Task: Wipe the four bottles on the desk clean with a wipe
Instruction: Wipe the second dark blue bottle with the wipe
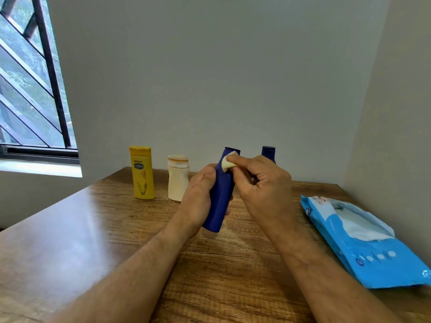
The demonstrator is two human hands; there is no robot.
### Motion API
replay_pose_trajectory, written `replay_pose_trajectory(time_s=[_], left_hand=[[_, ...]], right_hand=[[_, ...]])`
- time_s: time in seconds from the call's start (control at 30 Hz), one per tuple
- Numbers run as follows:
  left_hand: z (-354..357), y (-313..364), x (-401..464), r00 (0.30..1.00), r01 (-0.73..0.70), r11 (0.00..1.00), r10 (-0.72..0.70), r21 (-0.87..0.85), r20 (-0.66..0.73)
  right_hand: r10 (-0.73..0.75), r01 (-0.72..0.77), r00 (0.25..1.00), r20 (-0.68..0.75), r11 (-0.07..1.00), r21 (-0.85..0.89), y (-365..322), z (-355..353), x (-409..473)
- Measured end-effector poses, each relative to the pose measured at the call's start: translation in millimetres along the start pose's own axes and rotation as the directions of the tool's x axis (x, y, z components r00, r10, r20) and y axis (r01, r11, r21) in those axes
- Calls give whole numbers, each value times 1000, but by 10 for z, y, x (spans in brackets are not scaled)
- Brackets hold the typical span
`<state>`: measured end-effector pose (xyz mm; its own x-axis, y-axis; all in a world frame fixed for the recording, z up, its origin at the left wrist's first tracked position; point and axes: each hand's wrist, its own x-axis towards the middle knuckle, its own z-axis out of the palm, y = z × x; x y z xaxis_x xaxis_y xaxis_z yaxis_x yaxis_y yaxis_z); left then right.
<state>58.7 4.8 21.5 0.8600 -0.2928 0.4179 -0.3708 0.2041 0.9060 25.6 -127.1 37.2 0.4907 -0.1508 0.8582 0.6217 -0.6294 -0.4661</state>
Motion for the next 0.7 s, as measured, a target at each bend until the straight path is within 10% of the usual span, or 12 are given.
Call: replay_pose_trajectory(time_s=[0.3, 0.5, 0.7], left_hand=[[-20, -23, -8, 999, 37, 999, -36, -23, 33], [-32, -32, -4, 998, 39, 999, -39, -7, 57], [-65, -103, 13, 985, 75, 993, -60, -88, 160]], right_hand=[[243, -234, 969, -53, 963, 134, 34, 26, 0], [4, -4, 1000, 26, 1000, -11, -20, -23, -15], [140, -136, 988, -70, 989, 65, -5, -41, 16]])
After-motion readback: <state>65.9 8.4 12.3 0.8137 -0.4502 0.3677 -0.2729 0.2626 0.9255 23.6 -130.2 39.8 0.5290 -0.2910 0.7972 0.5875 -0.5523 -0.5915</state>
